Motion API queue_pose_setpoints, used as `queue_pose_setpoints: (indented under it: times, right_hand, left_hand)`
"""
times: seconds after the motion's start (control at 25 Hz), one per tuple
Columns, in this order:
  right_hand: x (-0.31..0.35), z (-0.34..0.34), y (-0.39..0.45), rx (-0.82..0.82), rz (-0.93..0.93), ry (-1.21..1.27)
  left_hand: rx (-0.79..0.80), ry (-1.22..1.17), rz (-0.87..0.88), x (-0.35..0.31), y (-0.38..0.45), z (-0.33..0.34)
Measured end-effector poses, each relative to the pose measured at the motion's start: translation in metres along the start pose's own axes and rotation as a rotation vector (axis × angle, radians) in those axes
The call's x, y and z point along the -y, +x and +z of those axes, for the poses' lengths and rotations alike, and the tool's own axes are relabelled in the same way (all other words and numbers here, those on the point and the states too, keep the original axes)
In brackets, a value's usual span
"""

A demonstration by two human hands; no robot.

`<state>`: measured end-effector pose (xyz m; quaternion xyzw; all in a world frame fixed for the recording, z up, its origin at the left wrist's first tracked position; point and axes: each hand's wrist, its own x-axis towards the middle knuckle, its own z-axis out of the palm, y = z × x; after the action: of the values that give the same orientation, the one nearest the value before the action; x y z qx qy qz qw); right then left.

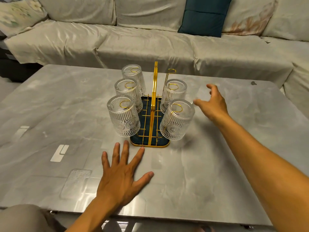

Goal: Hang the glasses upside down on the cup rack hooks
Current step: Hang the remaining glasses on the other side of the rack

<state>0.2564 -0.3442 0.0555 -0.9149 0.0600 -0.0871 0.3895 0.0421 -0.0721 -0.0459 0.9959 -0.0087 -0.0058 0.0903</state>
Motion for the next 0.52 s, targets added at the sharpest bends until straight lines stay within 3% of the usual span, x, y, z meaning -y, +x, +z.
queue_pose_setpoints:
  times: [0.12,0.24,0.52]
  right_hand:
    - [-0.003,0.025,0.018,0.091,-0.014,-0.018]
    - [-0.002,0.046,0.037,0.123,0.122,0.192]
    - [-0.008,0.067,0.061,0.048,0.187,0.291]
  left_hand:
    - [-0.002,0.019,0.004,-0.002,0.000,-0.002]
    - [0.003,0.007,-0.004,-0.003,0.000,-0.003]
    - [0.020,-0.002,0.005,-0.004,0.000,-0.005]
